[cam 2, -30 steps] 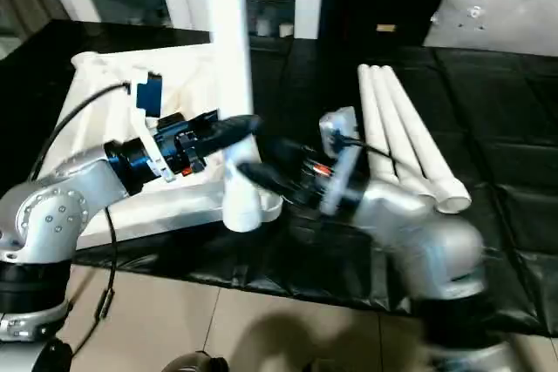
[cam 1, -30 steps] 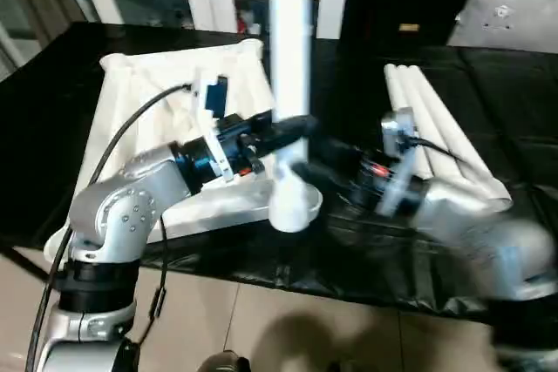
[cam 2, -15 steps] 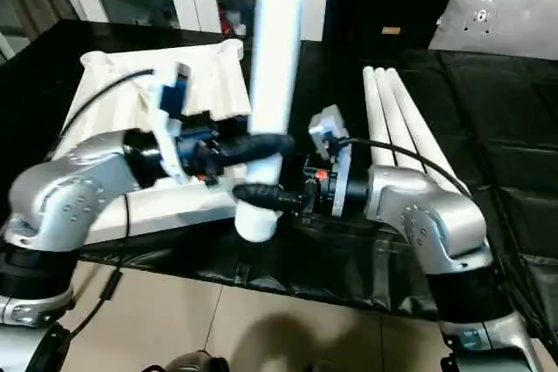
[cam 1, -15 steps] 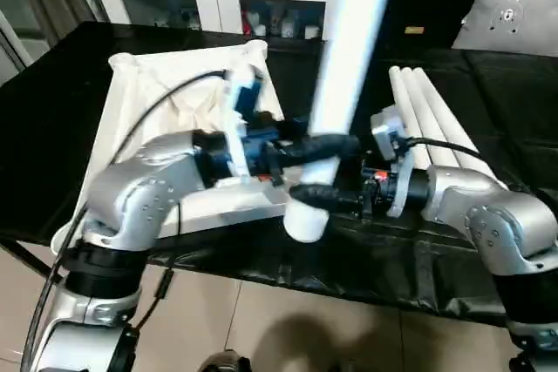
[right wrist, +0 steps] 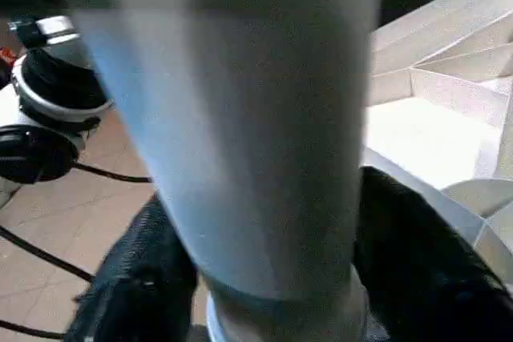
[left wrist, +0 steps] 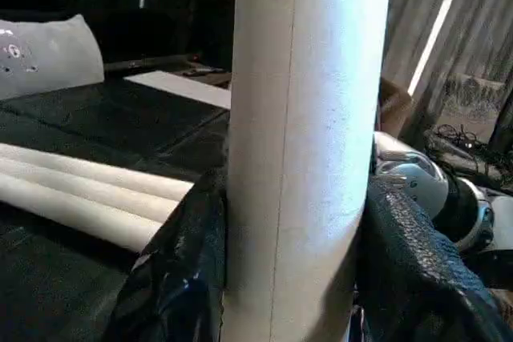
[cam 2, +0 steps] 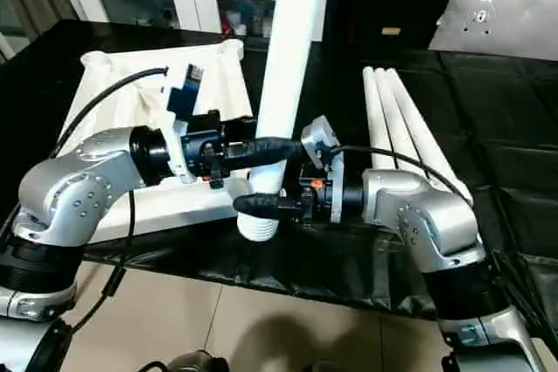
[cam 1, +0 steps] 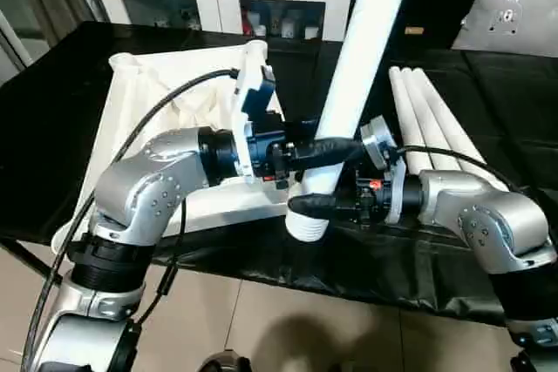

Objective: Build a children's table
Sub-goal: Pick table leg

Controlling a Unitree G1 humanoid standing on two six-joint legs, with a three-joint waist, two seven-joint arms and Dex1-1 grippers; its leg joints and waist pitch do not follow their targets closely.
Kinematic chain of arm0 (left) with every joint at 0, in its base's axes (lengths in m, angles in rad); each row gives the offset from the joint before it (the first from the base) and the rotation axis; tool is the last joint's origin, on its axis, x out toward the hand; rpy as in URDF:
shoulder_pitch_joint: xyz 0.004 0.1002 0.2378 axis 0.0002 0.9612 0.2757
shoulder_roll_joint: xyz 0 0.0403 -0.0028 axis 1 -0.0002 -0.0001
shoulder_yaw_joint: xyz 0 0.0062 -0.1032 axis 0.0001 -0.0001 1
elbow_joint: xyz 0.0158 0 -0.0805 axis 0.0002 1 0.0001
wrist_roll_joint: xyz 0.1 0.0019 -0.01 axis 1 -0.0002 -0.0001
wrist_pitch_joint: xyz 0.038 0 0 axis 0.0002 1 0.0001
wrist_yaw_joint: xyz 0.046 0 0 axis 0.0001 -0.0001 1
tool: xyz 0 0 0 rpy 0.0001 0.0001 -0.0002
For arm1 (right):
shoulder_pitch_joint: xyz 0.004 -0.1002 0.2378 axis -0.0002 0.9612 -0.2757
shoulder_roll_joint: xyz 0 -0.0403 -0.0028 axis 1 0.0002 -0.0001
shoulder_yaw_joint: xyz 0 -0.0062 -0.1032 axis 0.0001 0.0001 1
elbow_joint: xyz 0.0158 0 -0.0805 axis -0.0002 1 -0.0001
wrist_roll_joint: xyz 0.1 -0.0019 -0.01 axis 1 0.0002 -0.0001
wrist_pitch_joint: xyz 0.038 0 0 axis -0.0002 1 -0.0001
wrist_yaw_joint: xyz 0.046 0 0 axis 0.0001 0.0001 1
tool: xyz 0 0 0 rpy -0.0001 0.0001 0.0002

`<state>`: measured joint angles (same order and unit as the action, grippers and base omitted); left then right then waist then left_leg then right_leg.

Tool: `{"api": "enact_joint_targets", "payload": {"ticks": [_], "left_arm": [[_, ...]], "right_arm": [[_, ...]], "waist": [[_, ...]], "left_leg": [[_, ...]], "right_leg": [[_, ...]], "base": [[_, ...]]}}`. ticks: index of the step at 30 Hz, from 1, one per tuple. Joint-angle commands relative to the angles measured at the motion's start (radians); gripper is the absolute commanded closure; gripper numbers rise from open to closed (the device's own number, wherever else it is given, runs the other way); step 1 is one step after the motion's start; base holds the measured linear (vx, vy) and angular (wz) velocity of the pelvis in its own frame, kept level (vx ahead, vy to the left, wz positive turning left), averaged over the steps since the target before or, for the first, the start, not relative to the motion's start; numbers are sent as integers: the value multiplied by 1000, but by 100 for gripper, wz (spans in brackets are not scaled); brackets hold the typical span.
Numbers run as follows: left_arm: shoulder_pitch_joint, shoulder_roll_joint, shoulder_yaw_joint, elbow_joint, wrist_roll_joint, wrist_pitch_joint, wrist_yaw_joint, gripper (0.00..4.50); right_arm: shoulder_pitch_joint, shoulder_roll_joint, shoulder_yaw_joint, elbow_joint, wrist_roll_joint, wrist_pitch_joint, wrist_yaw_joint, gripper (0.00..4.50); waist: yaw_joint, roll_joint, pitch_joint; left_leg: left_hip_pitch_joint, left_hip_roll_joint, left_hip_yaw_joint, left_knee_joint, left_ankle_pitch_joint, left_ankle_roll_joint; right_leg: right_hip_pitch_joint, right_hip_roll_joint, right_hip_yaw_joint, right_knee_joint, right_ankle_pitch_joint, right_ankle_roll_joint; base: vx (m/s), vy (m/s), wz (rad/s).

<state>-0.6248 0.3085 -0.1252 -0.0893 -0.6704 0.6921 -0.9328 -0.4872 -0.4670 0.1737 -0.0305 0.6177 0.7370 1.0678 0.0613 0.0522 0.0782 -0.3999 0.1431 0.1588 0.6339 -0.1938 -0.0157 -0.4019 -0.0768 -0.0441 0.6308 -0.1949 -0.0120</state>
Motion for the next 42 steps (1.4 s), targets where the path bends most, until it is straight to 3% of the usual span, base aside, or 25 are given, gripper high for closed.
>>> {"api": "enact_joint_targets", "payload": {"ticks": [1, 7, 12, 17, 19, 27, 29, 32, 34, 37, 38, 40, 42], "left_arm": [[-18, 8, -10, -2, 5, -8, -13, 263], [-16, 3, -9, 1, 14, -12, -18, 264], [-15, 5, -15, 2, 22, -11, -12, 264], [-3, 3, -11, -54, -31, 42, -24, 264], [-2, 3, -15, -61, -24, 36, -21, 194], [18, 13, -21, -84, -21, 45, -24, 144], [21, 15, -17, -82, -18, 43, -22, 106], [33, 22, -10, -85, -29, 42, -40, 105], [53, 23, 6, -92, -61, 43, -70, 62], [95, -21, 76, -118, -209, 107, -79, 61], [98, -28, 82, -119, -219, 112, -74, 28], [104, -53, 101, -115, -233, 110, -42, 16], [111, -90, 127, -102, -253, 108, 5, 18]], "right_arm": [[-24, 1, 7, 5, -9, -9, 5, 204], [-24, 5, 9, 5, -8, -9, 16, 242], [-18, 7, 11, 2, -10, -12, 21, 248], [0, 13, 16, -2, -21, -28, 17, 251], [2, 13, 17, -2, -23, -29, 15, 251], [14, 26, 10, -2, -31, -32, 8, 253], [15, 26, 8, -2, -29, -33, 8, 254], [21, 26, 6, -7, -26, -34, 10, 254], [30, 25, 1, -14, -19, -33, 16, 254], [60, 28, -8, -46, 7, -29, 28, 254], [64, 29, -10, -49, 10, -28, 29, 254], [74, 35, -13, -63, 18, -26, 23, 254], [94, 42, -23, -91, 48, 3, 12, 254]], "waist": [[4, -18, -85], [4, -19, -85], [4, -18, -84], [5, -12, -85], [4, -14, -85], [4, -12, -82], [3, -13, -82], [3, -13, -82], [4, -12, -83], [5, -8, -85], [5, -10, -84], [6, -5, -82], [7, -6, -80]], "left_leg": [[18, 67, -18, -71, -73, 62], [18, 68, -18, -71, -77, 60], [19, 68, -18, -72, -82, 58], [19, 68, -19, -72, -84, 55], [19, 68, -19, -72, -86, 58], [19, 69, -20, -74, -97, 53], [19, 68, -19, -74, -106, 50], [19, 68, -20, -76, -105, 48], [20, 68, -19, -75, -104, 47], [19, 69, -18, -74, -93, 48], [19, 68, -18, -73, -105, 52], [20, 68, -19, -75, -123, 52], [22, 69, -19, -77, -150, 40]], "right_leg": [[58, -68, 39, -65, -121, -258], [59, -68, 39, -66, -124, -259], [58, -68, 40, -67, -131, -258], [57, -68, 39, -64, -120, -263], [57, -67, 39, -66, -118, -264], [57, -67, 39, -67, -131, -261], [57, -67, 39, -69, -147, -257], [57, -67, 39, -69, -148, -255], [56, -67, 39, -68, -143, -255], [57, -67, 38, -61, -106, -272], [55, -67, 38, -64, -110, -278], [55, -66, 38, -66, -135, -274], [54, -67, 39, -73, -176, -265]], "base": [[0, 0, 0], [0, 0, 0], [0, 0, 0], [0, 0, 0], [0, 0, 0], [0, 0, 0], [0, 0, 0], [0, 0, 0], [0, 0, 0], [0, 0, 0], [0, 0, 0], [0, 0, 0], [0, 0, 0]]}}
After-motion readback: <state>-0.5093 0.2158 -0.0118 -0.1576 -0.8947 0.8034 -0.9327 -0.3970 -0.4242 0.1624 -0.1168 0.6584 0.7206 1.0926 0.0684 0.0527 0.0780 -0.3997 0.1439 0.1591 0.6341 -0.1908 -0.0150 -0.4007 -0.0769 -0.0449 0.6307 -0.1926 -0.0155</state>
